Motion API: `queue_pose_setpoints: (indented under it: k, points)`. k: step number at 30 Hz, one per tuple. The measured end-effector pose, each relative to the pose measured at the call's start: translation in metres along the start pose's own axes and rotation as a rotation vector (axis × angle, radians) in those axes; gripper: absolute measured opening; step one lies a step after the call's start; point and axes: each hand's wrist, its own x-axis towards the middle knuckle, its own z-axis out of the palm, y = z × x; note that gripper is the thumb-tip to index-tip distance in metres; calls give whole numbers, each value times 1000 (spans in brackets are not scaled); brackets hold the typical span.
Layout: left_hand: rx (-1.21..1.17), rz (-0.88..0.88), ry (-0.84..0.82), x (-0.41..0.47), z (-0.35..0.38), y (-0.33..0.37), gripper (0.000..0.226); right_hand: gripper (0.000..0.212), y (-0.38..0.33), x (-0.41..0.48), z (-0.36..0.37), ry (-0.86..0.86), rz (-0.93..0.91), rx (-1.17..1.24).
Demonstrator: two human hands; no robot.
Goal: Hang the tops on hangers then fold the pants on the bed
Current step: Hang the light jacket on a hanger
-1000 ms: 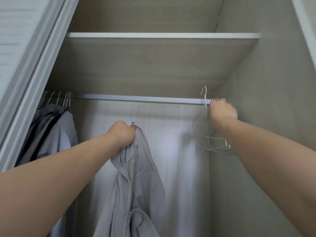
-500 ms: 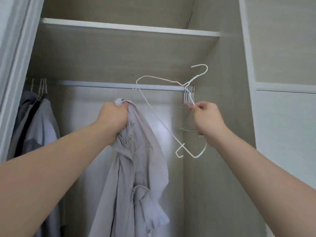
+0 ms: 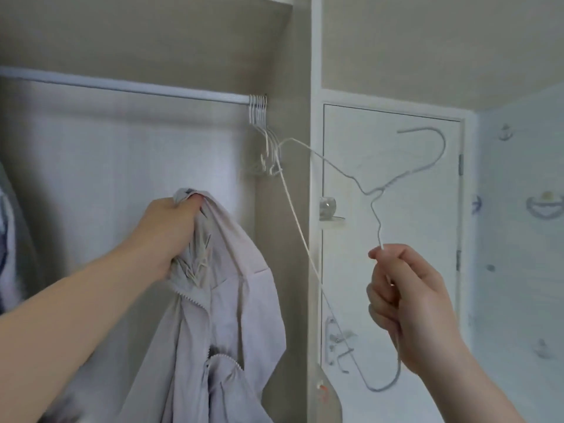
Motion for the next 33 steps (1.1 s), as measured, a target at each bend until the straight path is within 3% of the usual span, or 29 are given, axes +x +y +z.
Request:
queue_pose_setpoints:
  k: [7,13,16,19,24,29,33]
  points:
    - [179,-107,-50,-83,61,-33,42,25,-6,-7,-86,-119,97,-368]
    - [141,-218,-44,-143,99,-52,32,19,-16,-54,-176,-29,113,-101]
    - [131,-265,-24,-174,115,-60,29,17,-26,-63,-206,-88,199,57]
    - [144,-320,-5,-208,127,-70,27,29,-32,-71,-234,-145,251,77]
    - [184,-389,-59,-258,149,-66,24,31,-30,-108,-274,-314,241,-96]
    - [289,-309,-145,-290,161,-67,27,36,-16,-169,-306,-418,208,-365]
    - [443,-284,-274,-316,169,-74,31,27,5,-213,-321,-487,258,-520]
